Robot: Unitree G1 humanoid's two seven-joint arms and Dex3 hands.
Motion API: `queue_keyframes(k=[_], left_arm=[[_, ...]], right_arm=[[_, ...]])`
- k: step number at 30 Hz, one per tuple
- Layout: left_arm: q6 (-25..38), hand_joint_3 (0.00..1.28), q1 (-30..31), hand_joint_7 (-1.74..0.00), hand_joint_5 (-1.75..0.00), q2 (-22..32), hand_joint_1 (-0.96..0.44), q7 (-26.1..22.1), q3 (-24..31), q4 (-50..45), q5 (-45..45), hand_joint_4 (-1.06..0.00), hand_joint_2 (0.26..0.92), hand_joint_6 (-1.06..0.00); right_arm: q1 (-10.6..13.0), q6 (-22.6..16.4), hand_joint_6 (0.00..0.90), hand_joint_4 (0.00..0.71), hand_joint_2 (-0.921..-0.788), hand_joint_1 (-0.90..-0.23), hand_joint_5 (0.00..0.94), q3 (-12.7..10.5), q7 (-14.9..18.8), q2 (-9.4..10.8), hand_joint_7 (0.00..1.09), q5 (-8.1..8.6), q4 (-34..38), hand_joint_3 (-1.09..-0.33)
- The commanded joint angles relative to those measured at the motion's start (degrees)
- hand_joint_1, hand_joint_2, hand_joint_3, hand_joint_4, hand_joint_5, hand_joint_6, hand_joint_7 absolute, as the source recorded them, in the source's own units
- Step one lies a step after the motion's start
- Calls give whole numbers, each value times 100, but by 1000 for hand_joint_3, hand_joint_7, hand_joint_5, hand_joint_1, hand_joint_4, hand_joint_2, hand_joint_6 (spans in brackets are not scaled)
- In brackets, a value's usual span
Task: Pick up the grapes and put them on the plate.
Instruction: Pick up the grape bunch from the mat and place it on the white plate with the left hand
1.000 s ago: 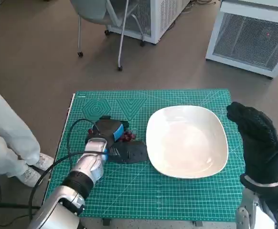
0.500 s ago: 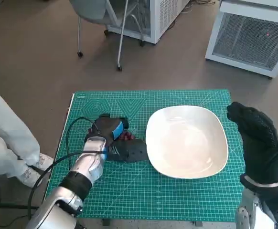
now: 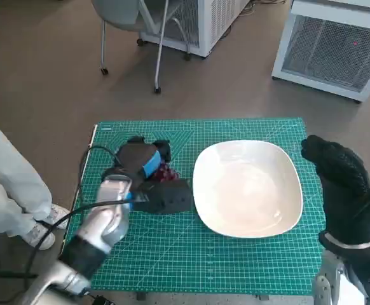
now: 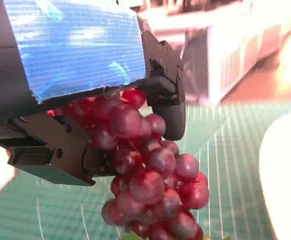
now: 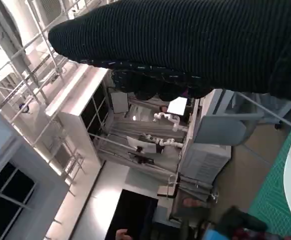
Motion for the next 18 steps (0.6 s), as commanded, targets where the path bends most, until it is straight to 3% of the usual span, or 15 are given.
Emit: queue_keyframes(k=[1, 12, 18], left_arm=[[72, 108, 458, -1027, -1359, 485, 2, -78, 368, -1290, 312, -639, 920, -621], [-84, 46, 986, -1031, -1196, 579, 2, 83, 861, -2173, 430, -758, 916, -647], [-181, 39, 1080, -955, -1248, 561, 4, -2, 1025, -2325, 388, -740, 918, -685]], right_arm=[[91, 41, 317, 656, -921, -477, 1, 35, 9, 57, 676, 11, 48, -541], [89, 40, 315, 656, -921, -476, 1, 71, 10, 88, 678, 12, 68, -543], [99, 62, 314, 655, -921, -476, 0, 83, 27, 97, 681, 32, 51, -544]])
